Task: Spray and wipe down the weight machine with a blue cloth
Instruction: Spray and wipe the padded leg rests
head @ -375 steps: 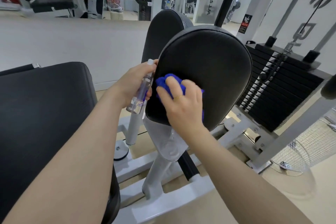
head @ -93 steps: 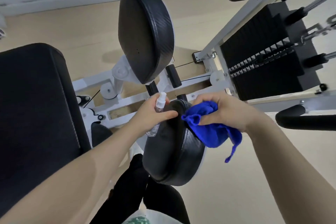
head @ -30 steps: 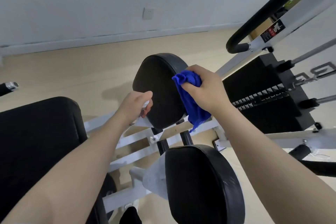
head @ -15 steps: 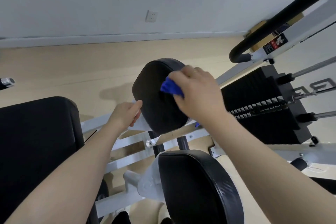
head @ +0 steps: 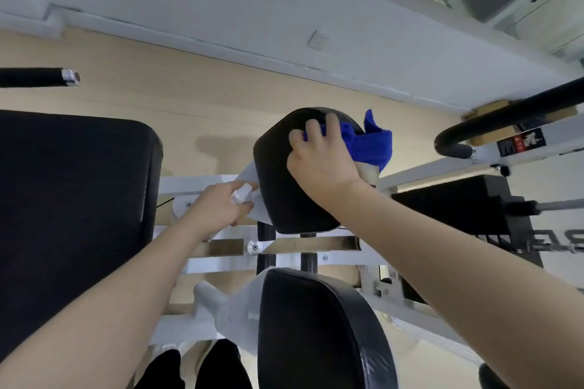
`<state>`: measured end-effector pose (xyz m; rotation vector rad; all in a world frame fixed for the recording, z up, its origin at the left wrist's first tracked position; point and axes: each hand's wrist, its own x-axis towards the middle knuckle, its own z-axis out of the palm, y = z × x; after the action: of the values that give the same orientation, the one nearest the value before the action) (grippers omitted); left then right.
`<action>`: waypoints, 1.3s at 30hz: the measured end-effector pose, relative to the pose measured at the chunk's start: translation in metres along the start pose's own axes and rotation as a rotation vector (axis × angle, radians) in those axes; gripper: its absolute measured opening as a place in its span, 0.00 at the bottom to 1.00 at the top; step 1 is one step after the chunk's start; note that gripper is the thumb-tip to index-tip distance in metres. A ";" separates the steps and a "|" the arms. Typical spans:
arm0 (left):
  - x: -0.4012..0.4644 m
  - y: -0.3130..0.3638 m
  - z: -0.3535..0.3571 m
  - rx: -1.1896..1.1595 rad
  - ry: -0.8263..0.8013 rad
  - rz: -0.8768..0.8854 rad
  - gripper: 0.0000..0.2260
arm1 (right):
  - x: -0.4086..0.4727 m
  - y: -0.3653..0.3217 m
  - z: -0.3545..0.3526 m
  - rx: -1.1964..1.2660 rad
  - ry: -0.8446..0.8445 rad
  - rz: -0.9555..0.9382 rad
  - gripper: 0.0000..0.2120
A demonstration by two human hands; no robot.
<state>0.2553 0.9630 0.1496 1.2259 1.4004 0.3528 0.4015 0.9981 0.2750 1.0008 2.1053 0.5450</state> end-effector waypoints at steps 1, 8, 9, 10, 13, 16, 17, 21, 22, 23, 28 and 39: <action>-0.001 0.002 0.005 0.014 -0.018 -0.012 0.18 | 0.004 0.006 -0.004 0.035 -0.016 0.067 0.12; 0.005 0.021 0.028 -0.072 0.013 0.043 0.25 | -0.044 -0.052 0.021 -0.018 -0.216 -0.202 0.18; 0.008 0.022 0.029 -0.084 0.020 0.056 0.26 | -0.043 -0.044 0.024 -0.041 -0.189 -0.238 0.17; 0.010 0.023 0.030 -0.083 0.020 0.062 0.26 | -0.037 -0.032 0.024 -0.081 -0.130 -0.242 0.17; 0.015 0.027 0.035 -0.074 0.011 0.035 0.25 | -0.007 0.023 0.006 -0.125 0.077 0.024 0.14; 0.015 0.029 0.043 -0.167 0.008 -0.024 0.24 | 0.007 0.053 0.001 0.116 0.128 0.214 0.10; 0.015 0.030 0.046 -0.148 0.016 -0.038 0.24 | 0.003 0.052 0.004 0.138 0.121 0.200 0.11; 0.021 0.029 0.052 -0.124 0.002 -0.070 0.22 | -0.024 0.016 0.012 0.082 0.168 -0.044 0.11; 0.021 0.031 0.052 -0.116 -0.005 -0.070 0.20 | -0.028 0.000 0.014 0.069 0.151 -0.129 0.12; 0.019 0.033 0.052 -0.100 -0.012 -0.068 0.18 | -0.032 -0.018 0.017 0.074 0.103 -0.214 0.12; 0.009 0.017 0.048 -0.198 -0.003 -0.111 0.16 | -0.013 -0.020 0.011 0.360 -0.034 -0.219 0.13; 0.005 0.002 0.014 -0.209 0.045 -0.117 0.19 | -0.017 -0.066 0.023 0.338 -0.165 -0.179 0.15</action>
<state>0.2690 0.9621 0.1447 0.9668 1.4282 0.4360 0.3945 0.9455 0.2260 0.9887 2.1496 0.0150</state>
